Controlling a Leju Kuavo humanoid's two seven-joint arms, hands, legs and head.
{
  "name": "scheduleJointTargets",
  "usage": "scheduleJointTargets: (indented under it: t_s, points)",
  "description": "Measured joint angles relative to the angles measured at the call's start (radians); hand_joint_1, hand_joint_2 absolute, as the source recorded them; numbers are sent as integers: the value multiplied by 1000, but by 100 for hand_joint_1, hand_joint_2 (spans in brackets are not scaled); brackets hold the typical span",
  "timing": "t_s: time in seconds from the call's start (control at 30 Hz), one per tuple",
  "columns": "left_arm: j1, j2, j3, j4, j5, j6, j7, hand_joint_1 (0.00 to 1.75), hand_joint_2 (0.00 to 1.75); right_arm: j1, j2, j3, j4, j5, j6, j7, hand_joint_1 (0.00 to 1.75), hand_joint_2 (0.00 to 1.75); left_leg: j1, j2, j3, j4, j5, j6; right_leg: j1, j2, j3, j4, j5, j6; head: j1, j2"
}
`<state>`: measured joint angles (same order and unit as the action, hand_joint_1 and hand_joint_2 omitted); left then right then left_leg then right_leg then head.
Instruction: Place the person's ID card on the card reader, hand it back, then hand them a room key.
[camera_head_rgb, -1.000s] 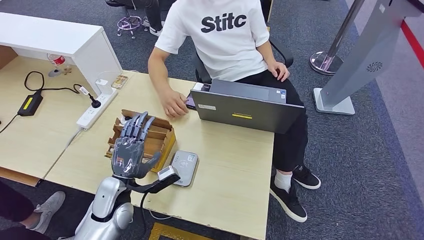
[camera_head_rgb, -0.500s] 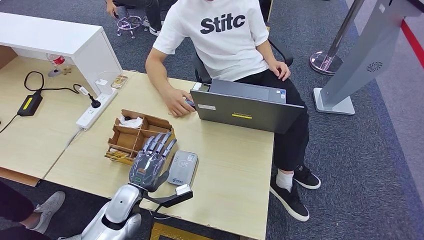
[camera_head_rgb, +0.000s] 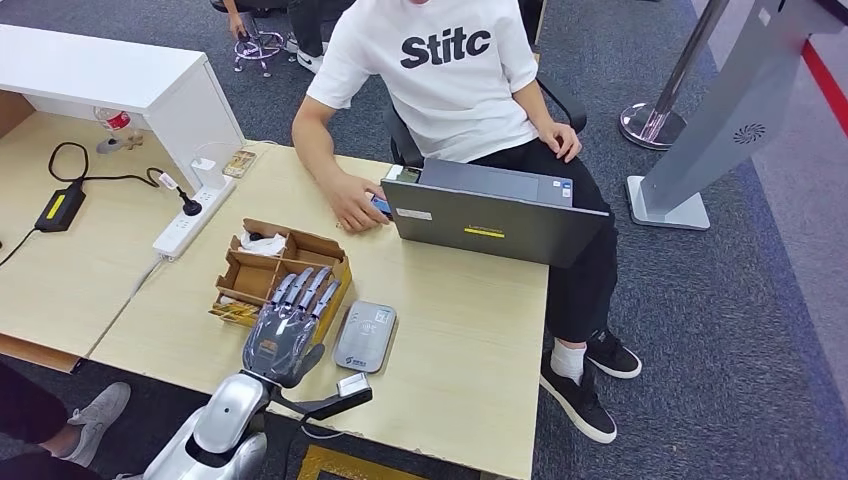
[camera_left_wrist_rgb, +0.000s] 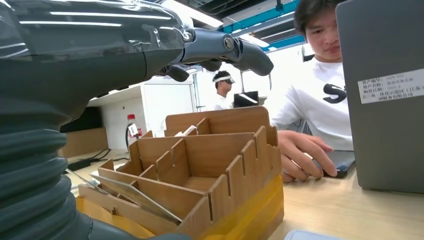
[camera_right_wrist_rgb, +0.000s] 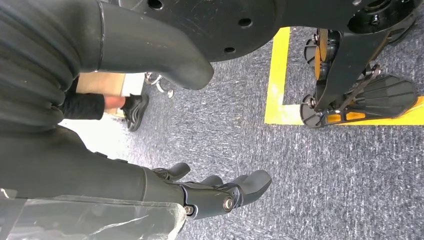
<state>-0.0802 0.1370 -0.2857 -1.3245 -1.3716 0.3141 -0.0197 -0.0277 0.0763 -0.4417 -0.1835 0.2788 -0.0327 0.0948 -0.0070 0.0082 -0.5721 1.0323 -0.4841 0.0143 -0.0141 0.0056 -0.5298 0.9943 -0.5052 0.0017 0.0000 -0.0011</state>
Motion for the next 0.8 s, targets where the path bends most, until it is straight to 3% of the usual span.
scheduleJointTargets:
  t_s: [0.8]
  points:
    - [50,34,78,-12,50,-37,3,0,175,0,5,-11,0,17,4,-8,0,175,0,0,0,0,0,0,0,0,0,0,0,0,0,0]
